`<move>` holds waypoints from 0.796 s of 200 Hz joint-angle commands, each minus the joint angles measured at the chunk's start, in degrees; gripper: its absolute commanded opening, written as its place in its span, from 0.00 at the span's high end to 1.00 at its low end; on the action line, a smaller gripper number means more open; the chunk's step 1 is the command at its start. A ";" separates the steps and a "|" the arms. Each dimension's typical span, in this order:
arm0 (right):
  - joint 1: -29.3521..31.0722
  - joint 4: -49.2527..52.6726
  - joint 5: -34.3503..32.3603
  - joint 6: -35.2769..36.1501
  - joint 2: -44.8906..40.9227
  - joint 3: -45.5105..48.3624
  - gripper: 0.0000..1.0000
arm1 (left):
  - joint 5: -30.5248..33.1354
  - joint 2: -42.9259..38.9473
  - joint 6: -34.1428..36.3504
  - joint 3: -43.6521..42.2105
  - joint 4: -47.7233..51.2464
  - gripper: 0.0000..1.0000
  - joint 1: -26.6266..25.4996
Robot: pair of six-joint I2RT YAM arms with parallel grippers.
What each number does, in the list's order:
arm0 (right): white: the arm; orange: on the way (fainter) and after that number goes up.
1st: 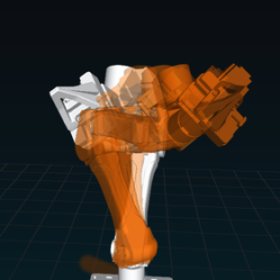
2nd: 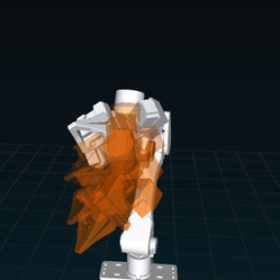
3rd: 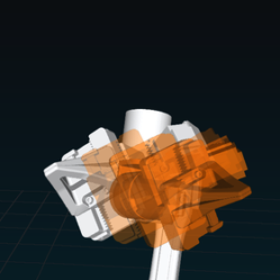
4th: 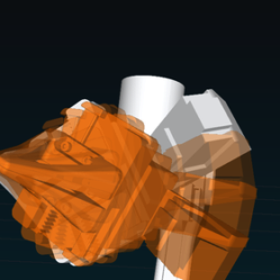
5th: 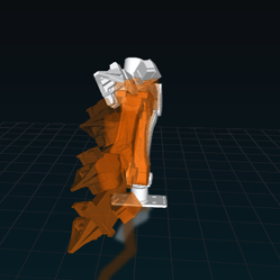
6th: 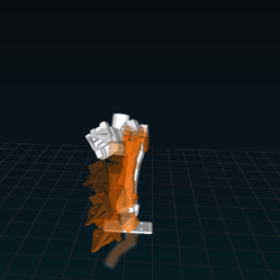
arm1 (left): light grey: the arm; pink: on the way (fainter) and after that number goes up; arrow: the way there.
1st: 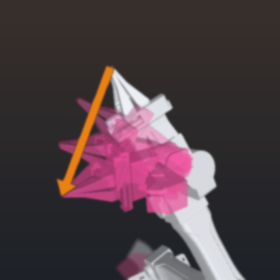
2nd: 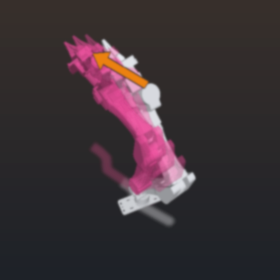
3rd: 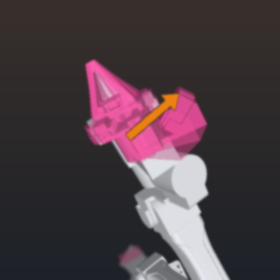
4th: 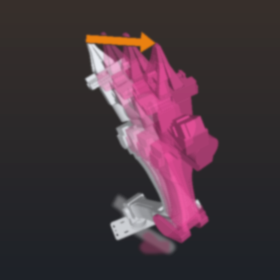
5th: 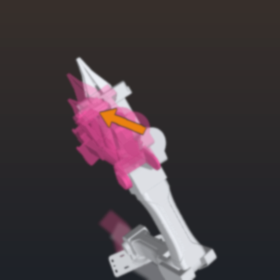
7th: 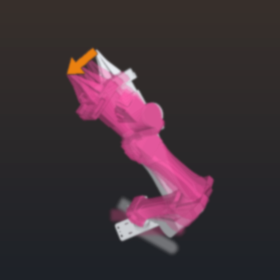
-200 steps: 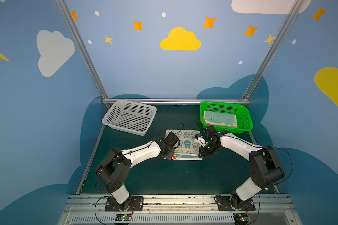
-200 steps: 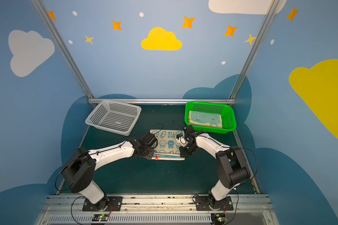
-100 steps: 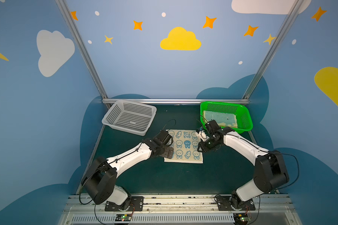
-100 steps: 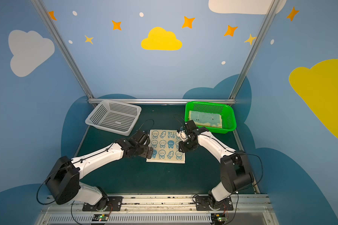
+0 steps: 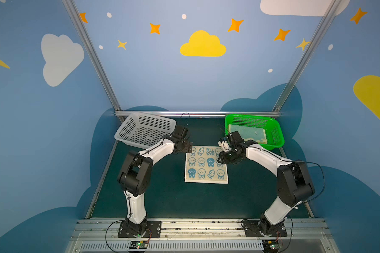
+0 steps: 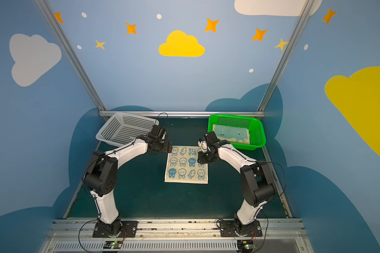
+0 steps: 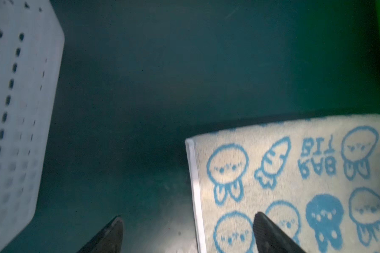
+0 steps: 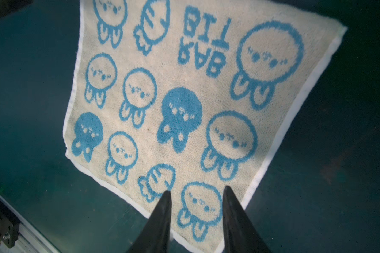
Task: Fold and stack the towels
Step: 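Open both grippers and release the folded towel, then grasp the folded towel's edges with both grippers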
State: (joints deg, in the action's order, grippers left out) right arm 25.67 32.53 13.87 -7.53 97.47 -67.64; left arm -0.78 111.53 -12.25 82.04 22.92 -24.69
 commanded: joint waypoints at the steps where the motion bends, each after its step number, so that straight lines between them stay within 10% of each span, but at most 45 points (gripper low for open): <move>1: 0.09 -1.71 -1.08 -0.90 0.13 -0.96 0.64 | -2.28 4.69 0.52 4.72 1.31 0.18 0.56; 84: -0.63 -3.79 -8.02 -0.57 -0.64 -2.32 0.66 | 4.62 19.68 0.11 19.21 10.23 0.28 -0.44; 159: -2.29 -2.19 -7.02 3.66 4.79 -13.11 0.65 | 5.26 18.79 -1.70 13.04 9.48 0.81 -2.24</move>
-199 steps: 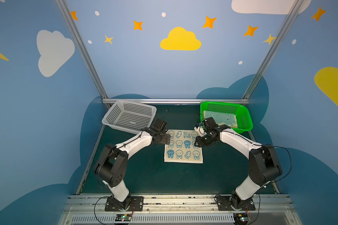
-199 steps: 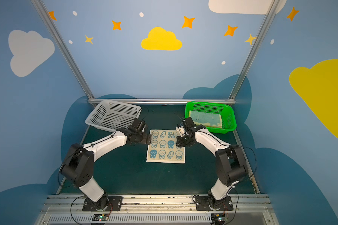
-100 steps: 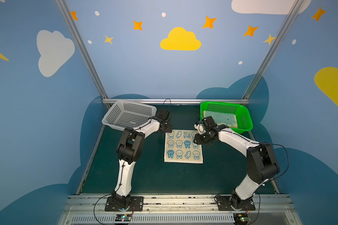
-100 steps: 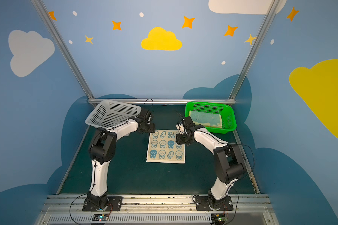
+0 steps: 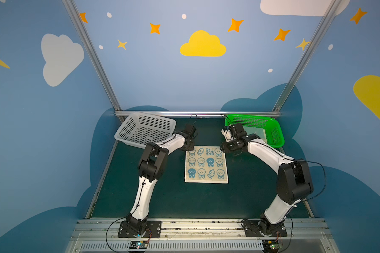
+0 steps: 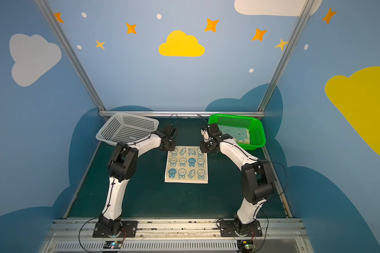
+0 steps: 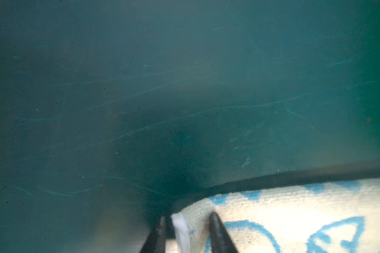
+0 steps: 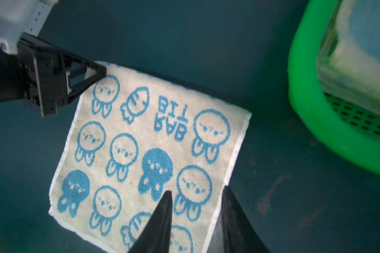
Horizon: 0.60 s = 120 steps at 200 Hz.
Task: Fold and stack the towels
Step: 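Grasp the folded towel's edges with both grippers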
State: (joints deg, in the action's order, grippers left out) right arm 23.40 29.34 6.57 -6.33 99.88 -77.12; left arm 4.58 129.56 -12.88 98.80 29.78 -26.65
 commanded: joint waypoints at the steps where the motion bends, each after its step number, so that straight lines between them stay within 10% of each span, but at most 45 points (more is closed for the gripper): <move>1: -0.02 1.04 0.28 2.55 2.45 -3.86 0.65 | -0.09 0.73 -1.08 -3.89 2.54 0.82 -0.26; 20: -0.02 2.64 0.81 4.90 4.83 -7.30 0.65 | -0.03 -0.54 -1.49 -5.98 2.06 0.96 -0.29; 120: 1.74 13.07 4.74 38.35 18.97 -24.28 0.66 | -1.26 -15.66 -5.43 -26.03 -0.47 0.96 -1.35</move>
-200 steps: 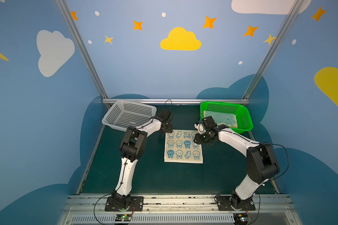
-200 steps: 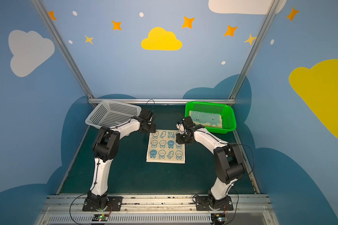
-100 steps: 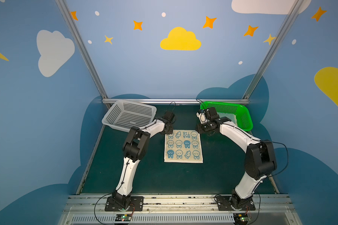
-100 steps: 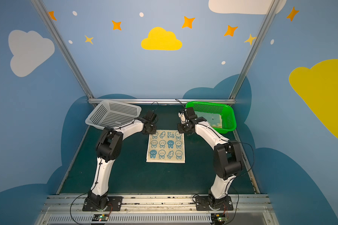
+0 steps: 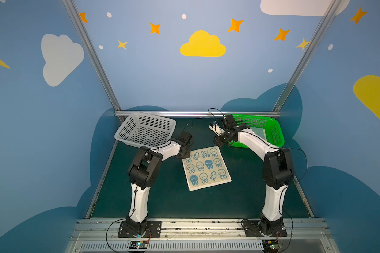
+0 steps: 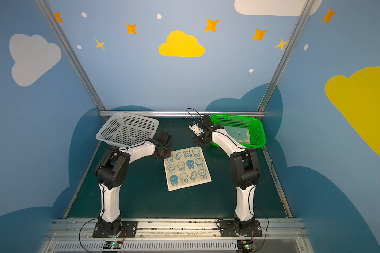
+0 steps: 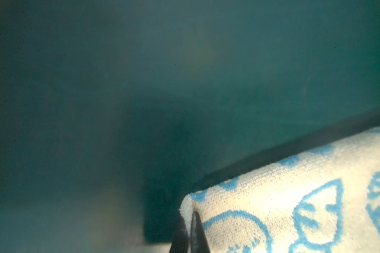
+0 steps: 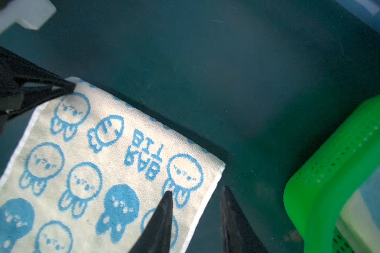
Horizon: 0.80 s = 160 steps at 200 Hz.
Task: Fold and stack the towels
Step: 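Grasp the folded towel's edges with both grippers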
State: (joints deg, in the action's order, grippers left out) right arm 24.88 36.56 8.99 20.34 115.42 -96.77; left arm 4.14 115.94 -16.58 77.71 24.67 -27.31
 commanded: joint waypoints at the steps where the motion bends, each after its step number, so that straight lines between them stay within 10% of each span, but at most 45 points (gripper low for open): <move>1: 0.25 6.05 2.37 11.89 3.64 -4.86 0.67 | -0.81 -2.21 -1.81 -5.16 4.62 0.96 -0.71; 160: 1.07 19.34 1.72 17.29 23.23 -24.46 0.68 | 1.57 -7.54 -2.06 -10.84 4.84 0.96 -2.75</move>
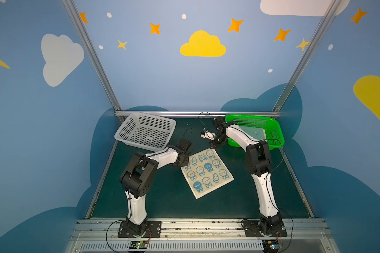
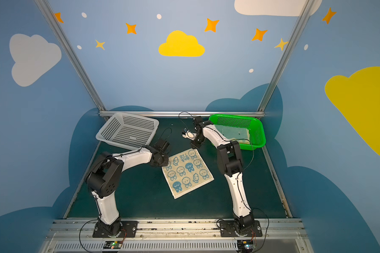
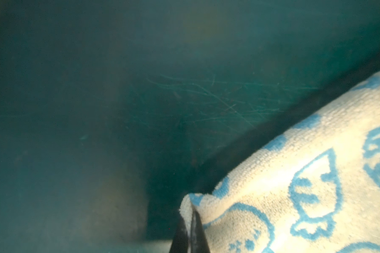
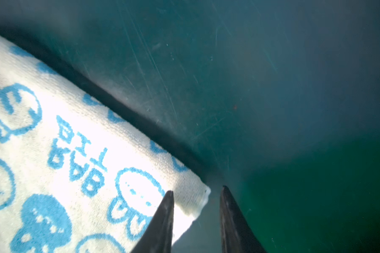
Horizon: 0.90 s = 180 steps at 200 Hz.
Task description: Fold and stack the towels
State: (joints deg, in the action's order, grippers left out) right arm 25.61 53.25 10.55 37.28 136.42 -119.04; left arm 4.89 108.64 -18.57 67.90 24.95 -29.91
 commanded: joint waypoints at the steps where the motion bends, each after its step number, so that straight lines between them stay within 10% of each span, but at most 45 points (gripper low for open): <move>1: 0.38 2.69 0.09 0.35 2.29 -2.22 0.67 | 0.83 -0.25 -0.11 -1.02 4.57 0.96 -0.15; 92: 1.47 7.46 -3.73 3.44 8.10 -7.15 0.68 | 1.18 0.08 0.28 -0.74 4.87 0.96 0.03; 145: 1.82 9.56 -1.81 5.25 8.74 -7.22 1.00 | -0.16 0.54 0.48 -0.48 3.86 0.96 1.23; 180: 1.76 8.78 -0.12 4.38 6.45 -7.18 1.00 | -1.24 -0.45 2.61 -0.35 -0.33 0.96 1.88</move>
State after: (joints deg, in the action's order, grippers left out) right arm 27.09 59.18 8.19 42.02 142.50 -126.19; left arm 3.55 108.62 -18.06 67.92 24.69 -28.95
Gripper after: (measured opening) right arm 0.055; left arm 0.048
